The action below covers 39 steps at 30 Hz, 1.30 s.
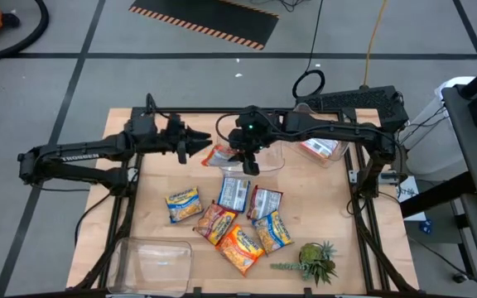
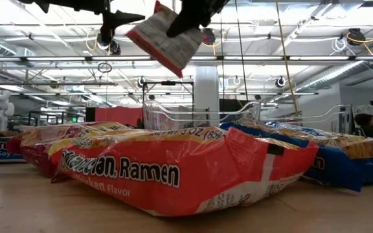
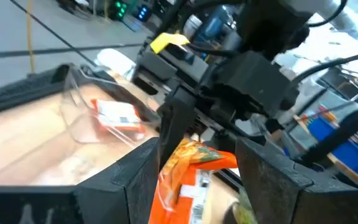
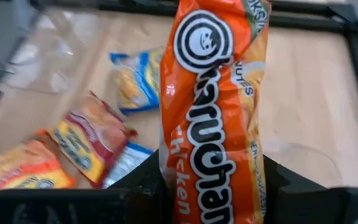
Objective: Sort Maruchan noodles
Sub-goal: Stack the top orange noodle pack on top of the other orange noodle pack into the top right transparent bin
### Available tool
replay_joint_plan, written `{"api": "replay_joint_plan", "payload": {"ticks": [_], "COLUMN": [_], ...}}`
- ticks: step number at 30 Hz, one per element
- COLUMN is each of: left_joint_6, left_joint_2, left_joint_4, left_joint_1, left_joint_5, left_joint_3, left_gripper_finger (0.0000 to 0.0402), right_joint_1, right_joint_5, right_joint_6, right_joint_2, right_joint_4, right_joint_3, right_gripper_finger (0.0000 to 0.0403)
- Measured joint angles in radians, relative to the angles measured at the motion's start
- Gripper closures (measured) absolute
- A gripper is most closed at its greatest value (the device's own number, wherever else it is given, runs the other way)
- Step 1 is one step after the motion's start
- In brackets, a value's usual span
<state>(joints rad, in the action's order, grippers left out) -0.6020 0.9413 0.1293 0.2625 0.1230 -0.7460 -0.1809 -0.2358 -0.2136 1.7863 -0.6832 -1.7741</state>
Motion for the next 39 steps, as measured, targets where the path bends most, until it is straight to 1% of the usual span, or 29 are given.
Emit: {"api": "replay_joint_plan", "payload": {"ticks": [2, 6, 8, 12, 15, 19, 21, 27, 31, 35, 39], "left_joint_6": [0.007, 0.006, 0.006, 0.005, 0.01, 0.014, 0.014, 0.014, 0.009, -0.002, 0.002], "left_joint_2": [-0.009, -0.013, -0.014, -0.015, -0.015, -0.015, -0.015, -0.015, -0.015, -0.014, -0.014], "left_joint_4": [-0.013, -0.04, -0.05, -0.071, -0.088, -0.12, -0.126, -0.141, -0.169, -0.2, -0.214], "left_joint_1": [0.021, 0.05, 0.058, 0.067, 0.067, 0.067, 0.067, 0.067, 0.064, 0.051, 0.043], "left_joint_5": [0.0, 0.008, 0.008, 0.014, 0.015, 0.016, 0.016, 0.033, 0.058, 0.06, 0.06], "left_joint_3": [0.0, 0.0, 0.001, 0.001, 0.001, 0.001, 0.001, 0.001, 0.001, 0.001, 0.001], "left_gripper_finger": [0.0185, 0.0185, 0.0185, 0.0185, 0.0185, 0.0185, 0.0185, 0.0185, 0.0185, 0.0185, 0.0185], "right_joint_1": [-0.008, -0.017, -0.021, -0.027, -0.035, -0.053, -0.065, -0.102, -0.131, -0.167, -0.208], "right_joint_5": [0.034, 0.142, 0.211, 0.344, 0.438, 0.529, 0.553, 0.558, 0.611, 0.679, 0.709], "right_joint_6": [0.001, 0.029, 0.063, 0.136, 0.201, 0.265, 0.282, 0.298, 0.335, 0.372, 0.387], "right_joint_2": [-0.011, -0.027, -0.037, -0.062, -0.091, -0.121, -0.135, -0.169, -0.183, -0.183, -0.183], "right_joint_4": [-0.041, -0.145, -0.221, -0.303, -0.333, -0.411, -0.457, -0.578, -0.675, -0.765, -0.794], "right_joint_3": [0.0, -0.001, 0.0, 0.0, -0.001, 0.0, 0.0, 0.0, -0.001, 0.001, 0.028], "right_gripper_finger": [0.0282, 0.0282, 0.0282, 0.0282, 0.0282, 0.0282, 0.0282, 0.0282, 0.0282, 0.0282, 0.0282]}}
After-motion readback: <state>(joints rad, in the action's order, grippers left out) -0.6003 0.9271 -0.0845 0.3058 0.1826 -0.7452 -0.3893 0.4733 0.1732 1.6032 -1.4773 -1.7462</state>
